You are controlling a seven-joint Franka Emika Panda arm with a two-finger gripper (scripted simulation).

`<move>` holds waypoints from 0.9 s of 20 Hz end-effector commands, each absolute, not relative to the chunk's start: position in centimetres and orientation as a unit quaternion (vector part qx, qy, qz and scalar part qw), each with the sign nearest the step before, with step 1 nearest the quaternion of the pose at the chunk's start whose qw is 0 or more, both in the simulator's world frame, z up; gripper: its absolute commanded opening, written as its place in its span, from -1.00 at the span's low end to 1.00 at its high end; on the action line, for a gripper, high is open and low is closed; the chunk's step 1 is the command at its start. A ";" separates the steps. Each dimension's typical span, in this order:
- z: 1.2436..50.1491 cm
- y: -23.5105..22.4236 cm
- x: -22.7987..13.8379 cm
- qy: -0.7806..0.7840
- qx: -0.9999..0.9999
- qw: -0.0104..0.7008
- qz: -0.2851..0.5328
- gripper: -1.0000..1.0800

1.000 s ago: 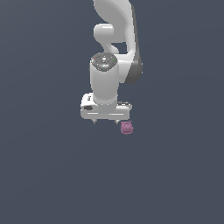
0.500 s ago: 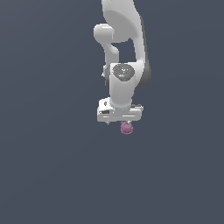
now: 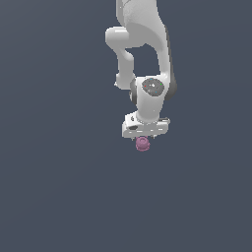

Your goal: Pick up the object and move it to a goal position.

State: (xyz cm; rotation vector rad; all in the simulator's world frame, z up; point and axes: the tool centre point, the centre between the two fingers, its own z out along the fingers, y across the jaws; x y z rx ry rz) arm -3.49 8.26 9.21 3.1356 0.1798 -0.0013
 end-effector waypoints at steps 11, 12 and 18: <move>6.4 8.4 -3.7 0.058 0.998 0.000 0.000 0.92; 5.8 8.4 -3.7 0.058 0.998 0.000 0.000 0.92; 4.1 8.5 -3.7 0.059 0.998 0.000 0.000 0.92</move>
